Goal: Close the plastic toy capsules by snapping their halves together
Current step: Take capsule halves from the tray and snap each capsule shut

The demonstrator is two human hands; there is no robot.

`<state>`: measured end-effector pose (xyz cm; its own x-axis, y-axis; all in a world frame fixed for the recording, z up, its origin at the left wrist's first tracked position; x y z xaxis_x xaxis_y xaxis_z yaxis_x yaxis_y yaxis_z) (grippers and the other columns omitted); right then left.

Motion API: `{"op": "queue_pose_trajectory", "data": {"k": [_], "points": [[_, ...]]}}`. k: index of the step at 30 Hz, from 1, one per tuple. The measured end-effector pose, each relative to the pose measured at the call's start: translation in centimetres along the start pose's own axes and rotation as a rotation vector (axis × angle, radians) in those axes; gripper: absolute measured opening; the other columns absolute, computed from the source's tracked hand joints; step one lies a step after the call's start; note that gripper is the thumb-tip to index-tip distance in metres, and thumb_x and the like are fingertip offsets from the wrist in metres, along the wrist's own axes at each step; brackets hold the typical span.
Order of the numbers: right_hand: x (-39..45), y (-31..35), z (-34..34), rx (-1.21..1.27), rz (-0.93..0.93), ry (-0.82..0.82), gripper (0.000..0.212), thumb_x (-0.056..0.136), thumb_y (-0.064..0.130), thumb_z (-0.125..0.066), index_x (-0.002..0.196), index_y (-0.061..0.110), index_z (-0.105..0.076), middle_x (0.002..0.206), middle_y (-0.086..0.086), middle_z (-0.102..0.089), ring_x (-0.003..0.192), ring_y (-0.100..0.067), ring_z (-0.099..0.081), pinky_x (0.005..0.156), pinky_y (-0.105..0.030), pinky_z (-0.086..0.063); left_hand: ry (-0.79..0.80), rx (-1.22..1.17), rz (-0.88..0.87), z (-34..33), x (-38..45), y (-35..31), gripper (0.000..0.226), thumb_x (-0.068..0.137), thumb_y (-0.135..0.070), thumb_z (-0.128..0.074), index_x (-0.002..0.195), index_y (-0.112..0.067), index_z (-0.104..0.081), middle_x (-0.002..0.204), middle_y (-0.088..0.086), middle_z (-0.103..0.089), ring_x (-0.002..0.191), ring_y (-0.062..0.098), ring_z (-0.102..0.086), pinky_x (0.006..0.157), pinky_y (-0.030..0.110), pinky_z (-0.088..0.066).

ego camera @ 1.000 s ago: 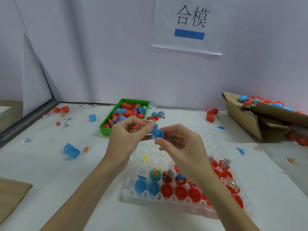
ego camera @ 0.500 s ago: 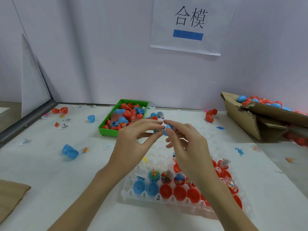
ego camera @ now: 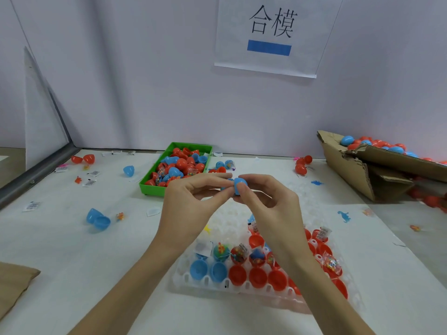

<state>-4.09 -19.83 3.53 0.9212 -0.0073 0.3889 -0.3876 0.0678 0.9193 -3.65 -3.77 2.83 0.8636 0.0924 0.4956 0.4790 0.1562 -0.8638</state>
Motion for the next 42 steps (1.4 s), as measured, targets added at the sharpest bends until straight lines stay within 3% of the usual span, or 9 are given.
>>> {"op": "queue_pose_trajectory", "data": {"k": [7,12,17,20,27,32,38,42], "points": [[-0.1,0.6,0.0,0.176,-0.081,0.01,0.02,0.091,0.035,-0.073,0.106,0.022,-0.075,0.099,0.005,-0.079,0.092,-0.016,-0.077,0.076,-0.017,-0.059,0.121,-0.137,0.033,0.8,0.4,-0.5,0.032,0.08,-0.02,-0.082,0.112,-0.019,-0.078,0.109,-0.007,-0.08,0.105,0.012,-0.075,0.091,0.022,-0.059],[-0.2,0.8,0.1,0.262,-0.135,0.052,0.014,0.091,0.034,-0.074,0.102,0.026,-0.077,0.101,0.0,-0.079,0.094,-0.019,-0.077,0.079,-0.016,-0.058,0.117,-0.123,-0.01,0.7,0.3,-0.8,0.031,0.079,-0.02,-0.082,0.109,-0.016,-0.078,0.107,-0.006,-0.079,0.105,0.013,-0.074,0.088,0.019,-0.058],[-0.1,1.0,0.3,0.363,-0.159,0.094,0.023,0.087,0.036,-0.076,0.104,0.02,-0.076,0.106,-0.007,-0.078,0.103,-0.023,-0.075,0.09,-0.023,-0.058,0.123,-0.152,-0.026,0.6,0.2,-1.1,0.027,0.082,-0.013,-0.083,0.109,-0.014,-0.077,0.107,-0.003,-0.08,0.105,0.017,-0.075,0.089,0.023,-0.06],[-0.1,1.2,0.3,0.389,-0.183,0.089,0.025,0.083,0.037,-0.077,0.102,0.021,-0.077,0.106,-0.007,-0.079,0.102,-0.022,-0.076,0.086,-0.02,-0.058,0.106,-0.141,-0.044,0.6,0.2,-1.3,0.029,0.08,-0.013,-0.084,0.108,-0.013,-0.077,0.106,-0.005,-0.08,0.104,0.015,-0.075,0.088,0.021,-0.059],[0.2,1.1,0.7,0.509,-0.338,0.185,0.022,0.084,0.024,-0.078,0.106,0.021,-0.077,0.112,-0.01,-0.077,0.111,-0.023,-0.073,0.09,-0.022,-0.057,0.149,-0.076,-0.11,0.8,0.4,-1.3,0.03,0.083,-0.001,-0.082,0.111,-0.01,-0.078,0.113,-0.004,-0.078,0.117,0.016,-0.07,0.098,0.02,-0.054],[0.3,0.9,0.7,0.625,-0.397,0.202,0.021,0.09,0.018,-0.074,0.11,0.012,-0.076,0.119,-0.016,-0.074,0.113,-0.031,-0.072,0.088,-0.026,-0.059,0.195,-0.007,-0.142,1.2,0.4,-1.3,0.033,0.087,-0.002,-0.079,0.119,-0.013,-0.077,0.12,-0.008,-0.077,0.123,0.01,-0.067,0.101,0.018,-0.051],[0.3,0.7,0.6,0.85,-0.551,0.347,0.035,0.094,0.022,-0.072,0.123,0.004,-0.072,0.131,-0.016,-0.069,0.122,-0.025,-0.067,0.092,-0.032,-0.058,0.18,0.088,-0.182,0.4,-0.1,-1.1,0.032,0.097,-0.015,-0.071,0.127,-0.026,-0.07,0.129,-0.01,-0.07,0.131,0.023,-0.058,0.11,0.031,-0.047],[-0.1,0.3,-0.3,1.069,-0.62,0.411,0.038,0.093,0.022,-0.075,0.123,0.0,-0.072,0.131,-0.017,-0.067,0.126,-0.025,-0.064,0.1,-0.038,-0.055,0.212,0.021,-0.174,-0.2,-0.5,-1.5,0.033,0.094,-0.015,-0.074,0.126,-0.02,-0.068,0.131,-0.007,-0.069,0.131,0.026,-0.06,0.111,0.041,-0.048]]}}
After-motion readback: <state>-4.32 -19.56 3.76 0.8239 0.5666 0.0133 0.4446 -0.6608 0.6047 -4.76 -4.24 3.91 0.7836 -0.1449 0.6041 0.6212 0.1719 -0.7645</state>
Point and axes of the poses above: each hand's wrist, its own x-axis towards the middle knuckle, its own z-axis out of the back of the hand, y = z × x, the point moved 1 cm from there along x, towards the middle knuckle
